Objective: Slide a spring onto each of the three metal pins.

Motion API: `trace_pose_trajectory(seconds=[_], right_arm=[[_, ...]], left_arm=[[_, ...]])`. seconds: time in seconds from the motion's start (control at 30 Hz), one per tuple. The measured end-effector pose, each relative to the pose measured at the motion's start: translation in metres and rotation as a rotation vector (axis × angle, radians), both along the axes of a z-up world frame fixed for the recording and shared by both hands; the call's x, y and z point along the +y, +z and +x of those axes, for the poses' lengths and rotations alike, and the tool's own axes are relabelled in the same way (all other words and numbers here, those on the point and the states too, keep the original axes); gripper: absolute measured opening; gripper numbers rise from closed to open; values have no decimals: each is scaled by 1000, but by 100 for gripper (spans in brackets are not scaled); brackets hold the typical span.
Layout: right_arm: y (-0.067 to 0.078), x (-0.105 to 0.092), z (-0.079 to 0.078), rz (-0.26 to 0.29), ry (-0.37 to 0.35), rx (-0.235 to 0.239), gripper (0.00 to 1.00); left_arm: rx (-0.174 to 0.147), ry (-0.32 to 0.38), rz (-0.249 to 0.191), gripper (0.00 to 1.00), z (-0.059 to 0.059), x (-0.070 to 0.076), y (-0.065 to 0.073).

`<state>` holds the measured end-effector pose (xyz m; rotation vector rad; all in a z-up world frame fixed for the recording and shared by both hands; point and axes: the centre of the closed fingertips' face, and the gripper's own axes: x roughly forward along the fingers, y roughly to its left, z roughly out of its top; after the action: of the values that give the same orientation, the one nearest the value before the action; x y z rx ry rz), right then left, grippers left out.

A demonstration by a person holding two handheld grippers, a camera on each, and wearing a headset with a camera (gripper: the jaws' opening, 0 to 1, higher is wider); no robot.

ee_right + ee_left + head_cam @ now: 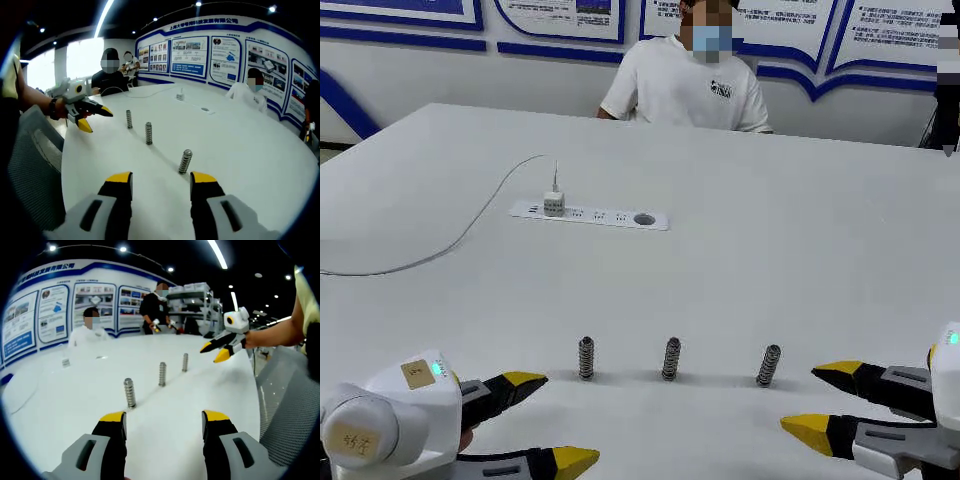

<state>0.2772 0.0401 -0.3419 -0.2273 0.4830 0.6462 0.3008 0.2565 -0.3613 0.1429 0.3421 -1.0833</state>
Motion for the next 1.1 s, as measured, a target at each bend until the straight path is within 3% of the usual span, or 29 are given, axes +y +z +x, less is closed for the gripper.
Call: trace_pose_trajectory(seconds=[0.47,1.1], right_arm=[[-5,-9,-8,7,-27,8,56],[-5,-8,-4,23,-41,-2,63]], left_arm=[[14,15,2,67,0,5,-3],[22,31,-1,72,2,8,-5]])
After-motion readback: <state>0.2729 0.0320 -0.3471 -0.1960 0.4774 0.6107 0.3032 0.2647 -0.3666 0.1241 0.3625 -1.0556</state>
